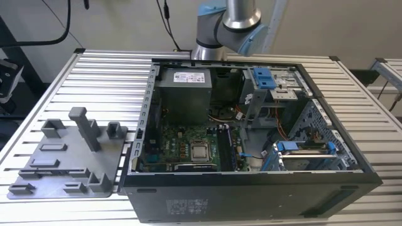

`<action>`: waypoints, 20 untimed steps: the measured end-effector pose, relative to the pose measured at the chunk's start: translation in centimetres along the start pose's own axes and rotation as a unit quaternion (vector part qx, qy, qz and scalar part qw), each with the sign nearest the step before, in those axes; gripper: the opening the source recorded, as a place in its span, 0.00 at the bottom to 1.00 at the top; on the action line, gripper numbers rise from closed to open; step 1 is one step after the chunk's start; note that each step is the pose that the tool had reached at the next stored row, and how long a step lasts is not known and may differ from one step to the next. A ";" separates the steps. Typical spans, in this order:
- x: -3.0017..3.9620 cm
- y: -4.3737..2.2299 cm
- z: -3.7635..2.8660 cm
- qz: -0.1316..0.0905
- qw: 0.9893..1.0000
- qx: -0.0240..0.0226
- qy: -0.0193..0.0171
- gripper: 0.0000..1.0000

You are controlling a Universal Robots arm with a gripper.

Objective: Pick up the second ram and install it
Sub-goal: 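Pick up the second ram and move it above second insertion slot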

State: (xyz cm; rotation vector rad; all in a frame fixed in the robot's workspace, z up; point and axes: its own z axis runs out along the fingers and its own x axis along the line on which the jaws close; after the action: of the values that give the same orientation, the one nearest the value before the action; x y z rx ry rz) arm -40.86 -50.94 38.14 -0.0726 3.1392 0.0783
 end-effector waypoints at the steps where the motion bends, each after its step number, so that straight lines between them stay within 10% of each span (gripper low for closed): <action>1: 0.00 0.00 0.00 0.000 1.000 0.000 0.000 0.11; 11: 0.01 0.02 0.00 -0.041 0.999 0.000 0.002 0.11; 20: 0.00 0.01 0.00 -0.122 0.993 0.000 0.006 0.11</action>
State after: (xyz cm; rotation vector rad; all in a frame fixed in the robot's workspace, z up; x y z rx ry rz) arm -40.86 -50.93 38.14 -0.4565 3.1128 0.0768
